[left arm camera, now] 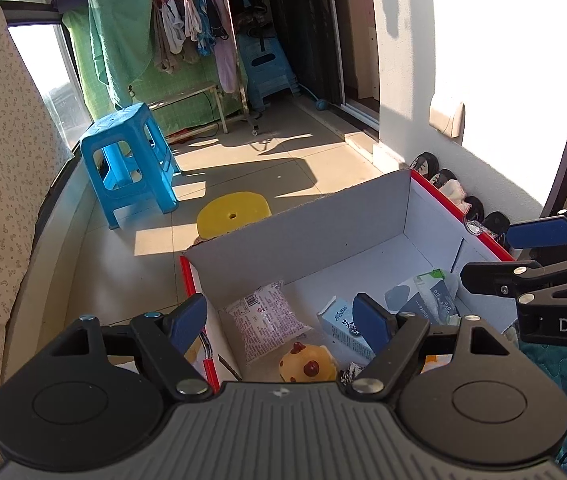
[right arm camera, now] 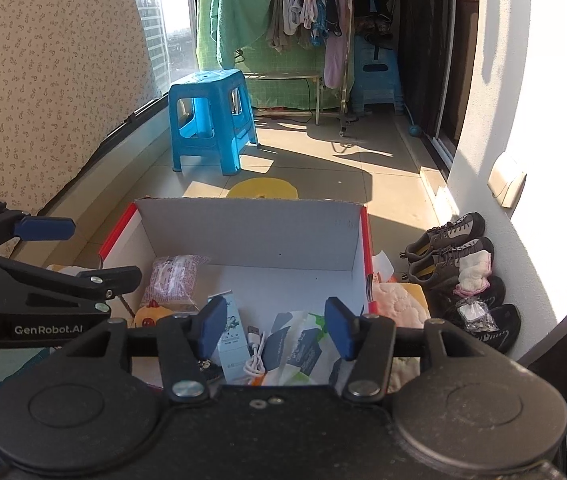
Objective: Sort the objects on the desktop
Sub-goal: 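Move both open tools back down to the snacks on the bed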
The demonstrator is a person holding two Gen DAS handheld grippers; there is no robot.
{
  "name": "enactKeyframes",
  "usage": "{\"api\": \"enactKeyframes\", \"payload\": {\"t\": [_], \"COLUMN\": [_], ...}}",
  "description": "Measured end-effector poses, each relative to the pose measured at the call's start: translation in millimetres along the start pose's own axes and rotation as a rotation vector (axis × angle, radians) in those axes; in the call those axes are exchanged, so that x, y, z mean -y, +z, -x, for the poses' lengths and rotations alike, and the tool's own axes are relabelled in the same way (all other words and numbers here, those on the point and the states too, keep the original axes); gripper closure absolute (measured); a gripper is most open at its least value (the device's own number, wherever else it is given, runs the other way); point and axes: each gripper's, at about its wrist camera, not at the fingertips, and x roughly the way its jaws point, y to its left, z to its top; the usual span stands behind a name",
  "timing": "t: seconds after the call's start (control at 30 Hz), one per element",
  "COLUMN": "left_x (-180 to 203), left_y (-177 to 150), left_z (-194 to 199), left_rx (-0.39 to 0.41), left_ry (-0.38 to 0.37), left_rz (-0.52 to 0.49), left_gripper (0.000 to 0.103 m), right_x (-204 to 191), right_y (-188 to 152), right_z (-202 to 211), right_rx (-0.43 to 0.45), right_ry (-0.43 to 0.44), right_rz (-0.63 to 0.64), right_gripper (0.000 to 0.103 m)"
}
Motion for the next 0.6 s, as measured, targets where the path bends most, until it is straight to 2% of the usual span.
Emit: {"api": "enactKeyframes", "payload": {"t": [0.23, 0.6], "left_x": [5, 10], "left_y": [-6, -34], "left_z": [33, 71], "left_rx": [0.013, -0.002], "left_ry": [-0.014, -0.014], "left_rz": [0.008, 0.025], "left_gripper": [0.020, 0.019], "right_x": [-3, -2], "right_y": [-5, -32], "right_z": [34, 70], "right_rx": [0.032, 0.034], "right_ry": [0.017, 0.033], "right_rz": [0.038, 0.060], "right_gripper": [0.041, 0.038]}}
